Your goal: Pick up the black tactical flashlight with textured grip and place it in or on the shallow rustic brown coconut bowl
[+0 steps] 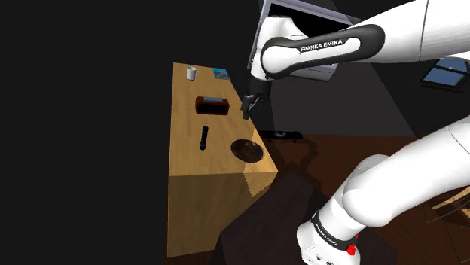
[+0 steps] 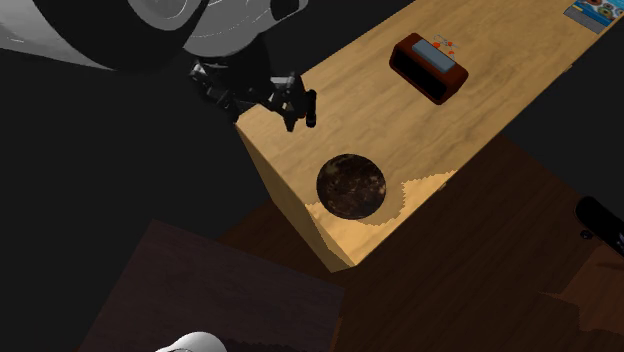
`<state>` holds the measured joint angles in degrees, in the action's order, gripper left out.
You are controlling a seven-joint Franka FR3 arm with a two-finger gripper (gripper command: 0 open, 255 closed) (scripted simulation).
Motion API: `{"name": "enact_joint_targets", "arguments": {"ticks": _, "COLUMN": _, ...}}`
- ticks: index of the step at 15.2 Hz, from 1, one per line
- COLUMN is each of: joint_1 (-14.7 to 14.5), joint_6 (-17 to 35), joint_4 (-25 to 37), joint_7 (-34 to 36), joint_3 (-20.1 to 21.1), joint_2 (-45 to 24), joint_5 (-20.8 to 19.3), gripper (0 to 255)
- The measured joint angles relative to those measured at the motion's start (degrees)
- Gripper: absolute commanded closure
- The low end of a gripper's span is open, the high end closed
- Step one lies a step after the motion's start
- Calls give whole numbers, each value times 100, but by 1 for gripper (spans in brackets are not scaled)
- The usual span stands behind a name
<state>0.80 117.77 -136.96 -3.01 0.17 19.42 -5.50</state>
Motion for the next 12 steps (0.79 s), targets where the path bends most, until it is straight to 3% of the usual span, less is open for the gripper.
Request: {"name": "enact_joint_targets", "arguments": {"ticks": 12, "joint_1": 19, "joint_6": 1311, "joint_4": 1368, "joint_7": -1, "joint_3": -46, "joint_2": -2690, "joint_5": 200, "gripper": 0}}
